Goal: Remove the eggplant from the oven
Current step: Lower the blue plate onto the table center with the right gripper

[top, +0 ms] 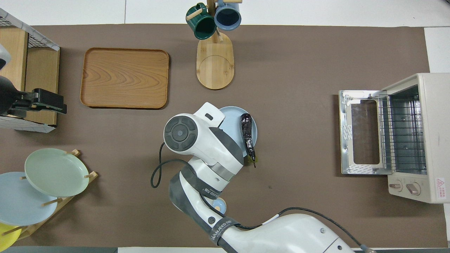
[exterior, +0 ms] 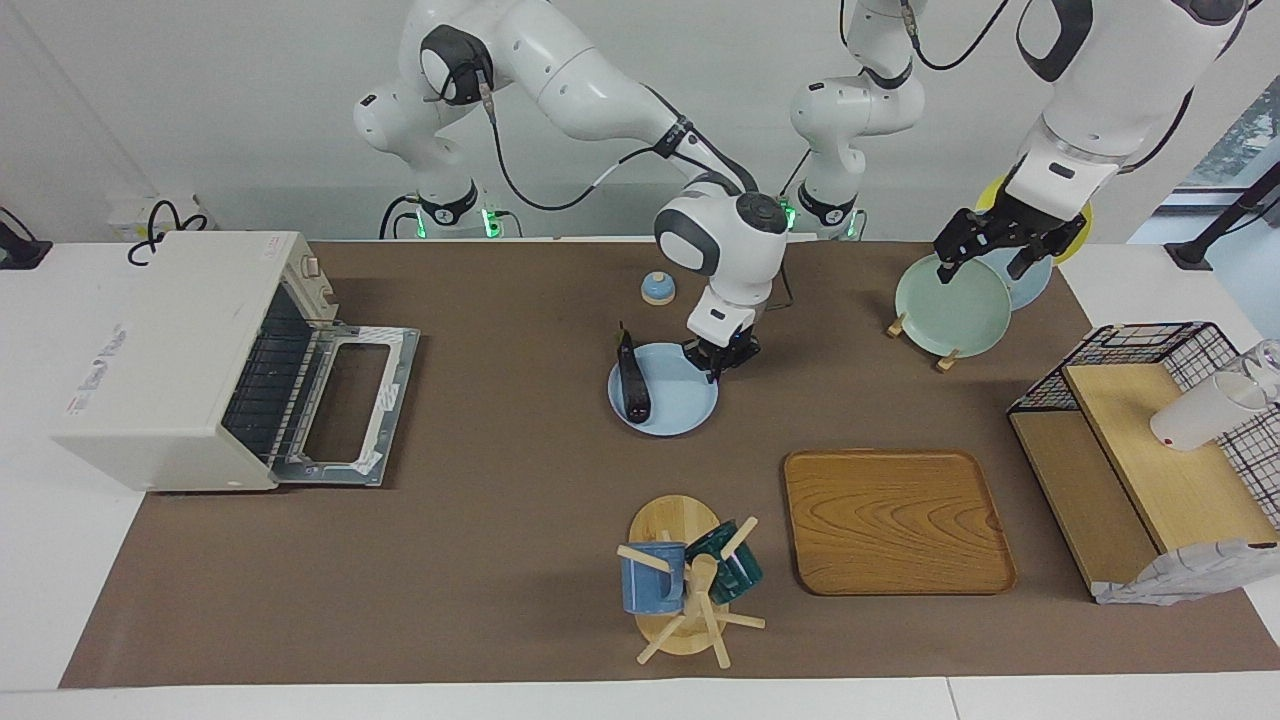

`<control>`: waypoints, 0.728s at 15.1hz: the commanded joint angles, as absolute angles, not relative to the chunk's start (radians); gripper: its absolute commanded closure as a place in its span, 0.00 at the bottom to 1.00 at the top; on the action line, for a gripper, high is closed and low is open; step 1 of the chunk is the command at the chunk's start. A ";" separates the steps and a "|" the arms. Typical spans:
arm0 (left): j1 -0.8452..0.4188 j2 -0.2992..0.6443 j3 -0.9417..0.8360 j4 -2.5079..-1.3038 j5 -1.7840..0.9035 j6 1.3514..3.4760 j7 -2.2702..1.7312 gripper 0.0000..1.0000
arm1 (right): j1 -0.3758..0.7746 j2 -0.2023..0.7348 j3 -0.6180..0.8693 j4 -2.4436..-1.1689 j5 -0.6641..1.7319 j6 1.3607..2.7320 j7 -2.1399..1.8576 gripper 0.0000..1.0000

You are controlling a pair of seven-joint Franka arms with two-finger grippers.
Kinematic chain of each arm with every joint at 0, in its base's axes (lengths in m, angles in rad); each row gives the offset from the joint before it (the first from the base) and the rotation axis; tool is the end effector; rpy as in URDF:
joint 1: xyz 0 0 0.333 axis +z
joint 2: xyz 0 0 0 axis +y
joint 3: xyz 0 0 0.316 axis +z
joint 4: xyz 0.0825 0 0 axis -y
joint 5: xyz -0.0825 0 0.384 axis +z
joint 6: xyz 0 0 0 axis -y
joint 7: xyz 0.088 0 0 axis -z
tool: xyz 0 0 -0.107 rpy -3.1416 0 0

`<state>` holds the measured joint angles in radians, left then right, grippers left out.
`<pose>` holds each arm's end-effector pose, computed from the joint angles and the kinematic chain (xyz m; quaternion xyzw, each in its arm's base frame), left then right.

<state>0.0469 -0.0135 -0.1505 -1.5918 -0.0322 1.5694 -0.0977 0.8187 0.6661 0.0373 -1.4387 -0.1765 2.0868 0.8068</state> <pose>0.5466 -0.0609 0.6219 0.9999 -0.0029 -0.0060 0.0146 0.4816 0.5341 0.2982 0.9958 0.0648 0.0421 0.0500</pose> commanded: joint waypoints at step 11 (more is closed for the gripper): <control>0.031 -0.020 -0.163 -1.634 -0.041 1.626 -0.094 0.00 | 0.726 0.536 0.026 -1.345 -0.175 1.826 0.739 0.68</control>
